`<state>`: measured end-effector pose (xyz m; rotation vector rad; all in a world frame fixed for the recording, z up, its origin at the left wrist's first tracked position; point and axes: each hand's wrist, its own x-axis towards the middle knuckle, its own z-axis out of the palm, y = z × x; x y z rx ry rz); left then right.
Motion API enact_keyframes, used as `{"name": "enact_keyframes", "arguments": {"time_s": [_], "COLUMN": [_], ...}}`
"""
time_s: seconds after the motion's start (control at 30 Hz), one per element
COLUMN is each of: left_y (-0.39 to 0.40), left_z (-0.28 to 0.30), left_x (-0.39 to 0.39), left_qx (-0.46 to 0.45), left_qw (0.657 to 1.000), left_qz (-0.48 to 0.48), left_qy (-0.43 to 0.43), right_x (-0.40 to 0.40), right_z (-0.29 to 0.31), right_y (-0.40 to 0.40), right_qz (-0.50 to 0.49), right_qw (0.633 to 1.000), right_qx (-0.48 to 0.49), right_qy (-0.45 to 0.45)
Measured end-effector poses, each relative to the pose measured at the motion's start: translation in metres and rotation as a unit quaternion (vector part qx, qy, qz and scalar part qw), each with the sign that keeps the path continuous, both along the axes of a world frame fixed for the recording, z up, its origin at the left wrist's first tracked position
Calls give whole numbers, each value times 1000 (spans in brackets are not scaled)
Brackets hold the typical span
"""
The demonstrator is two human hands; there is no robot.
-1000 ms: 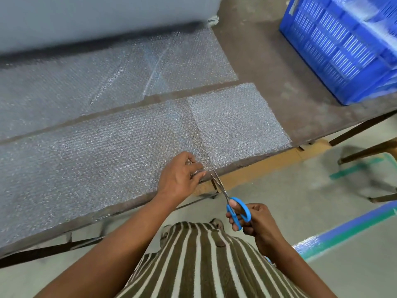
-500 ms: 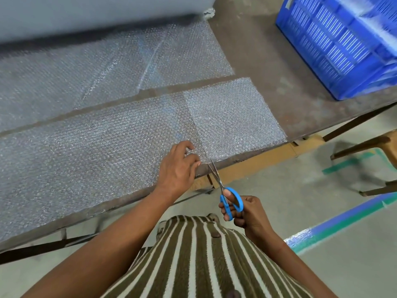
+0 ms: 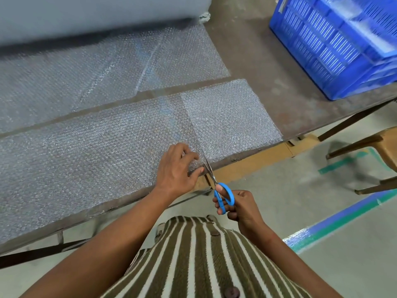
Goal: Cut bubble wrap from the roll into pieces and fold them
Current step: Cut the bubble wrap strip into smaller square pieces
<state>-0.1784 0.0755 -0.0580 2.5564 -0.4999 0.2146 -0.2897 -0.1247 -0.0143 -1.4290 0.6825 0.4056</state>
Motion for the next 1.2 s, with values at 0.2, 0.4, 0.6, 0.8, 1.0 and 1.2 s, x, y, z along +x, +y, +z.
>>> {"name": "enact_keyframes", "arguments": {"time_s": [0.2,0.4,0.6,0.8,1.0,1.2], "left_y": [-6,-11,-15,-15,-14,-13], "left_z": [1,0,3,-2,2,4], "left_x": [0,-2,-3,-3,-5,-3], "left_qx": [18,11,4,12,-2,1], "left_qw": [1000,1000,1000,999,1000,1000], "left_qz": [-9,-19,-16,-27,-18,-1], "left_qy": [-3,-19,-18,-22,-17,-9], "right_x": [-2,-4,-2,5,4,6], "right_z": [-5,-6,-8,-6,-6,-7], "right_y": [1,-5,-3,-3,-2,-3], "right_qz": [-24,-24,-2,-4,-15,-19], "right_qw": [1000,1000,1000,999,998,998], "right_qx": [-4,5,-7,-11,19,28], "right_qy": [-16,-17,-17,-35,-55,-61]}}
